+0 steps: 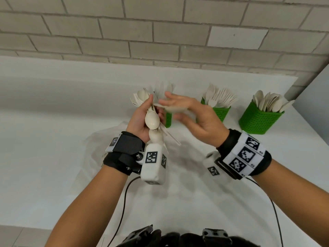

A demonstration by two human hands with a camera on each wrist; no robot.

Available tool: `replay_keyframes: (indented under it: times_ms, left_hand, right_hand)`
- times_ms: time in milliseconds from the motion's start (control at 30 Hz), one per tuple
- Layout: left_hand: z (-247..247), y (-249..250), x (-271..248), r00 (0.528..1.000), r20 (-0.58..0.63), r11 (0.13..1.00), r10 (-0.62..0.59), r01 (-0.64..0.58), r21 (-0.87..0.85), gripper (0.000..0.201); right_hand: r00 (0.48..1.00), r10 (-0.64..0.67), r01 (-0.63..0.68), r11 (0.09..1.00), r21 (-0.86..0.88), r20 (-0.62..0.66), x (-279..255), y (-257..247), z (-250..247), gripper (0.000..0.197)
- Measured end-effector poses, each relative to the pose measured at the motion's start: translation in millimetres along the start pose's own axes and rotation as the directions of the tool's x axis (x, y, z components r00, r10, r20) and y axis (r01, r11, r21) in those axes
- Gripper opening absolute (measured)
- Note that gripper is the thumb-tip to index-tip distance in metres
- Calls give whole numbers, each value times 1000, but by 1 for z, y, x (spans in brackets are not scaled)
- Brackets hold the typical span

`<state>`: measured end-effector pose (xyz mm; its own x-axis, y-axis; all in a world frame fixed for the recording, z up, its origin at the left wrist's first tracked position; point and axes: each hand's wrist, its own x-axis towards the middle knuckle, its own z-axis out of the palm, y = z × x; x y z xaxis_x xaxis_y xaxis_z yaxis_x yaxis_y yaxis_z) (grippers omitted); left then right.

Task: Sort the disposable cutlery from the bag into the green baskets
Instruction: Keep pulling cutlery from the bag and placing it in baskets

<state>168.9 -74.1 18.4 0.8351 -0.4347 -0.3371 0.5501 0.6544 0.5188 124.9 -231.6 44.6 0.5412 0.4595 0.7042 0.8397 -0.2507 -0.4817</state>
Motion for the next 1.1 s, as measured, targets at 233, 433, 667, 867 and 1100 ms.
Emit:
replay_keyframes:
  times_ms: [233,433,667,867,1100]
  left_hand:
    - [0,0,-2,999,37,993,-33,29,112,34]
    - [1,-5,-6,995,93,985,-23,6,171,26]
    - [4,-10,-9,985,153,980,-77,47,191,46]
    - [9,-8,-4,993,112,980,-39,16,199,36]
    - [15,-15,-4,989,144,940,34,-80,332,22]
  right_hand:
    - [979,196,-185,969,163,-54,28,-8,-3,37]
    - [931,-45,170,932,-321,361,21,22,7,32]
    - [918,-148,263,921,-286,367,12,17,6,26]
    - [983,121,-109,989,96,-136,20,6,-5,14]
    - [587,743,-441,627,642,-322,38,6,-22,41]
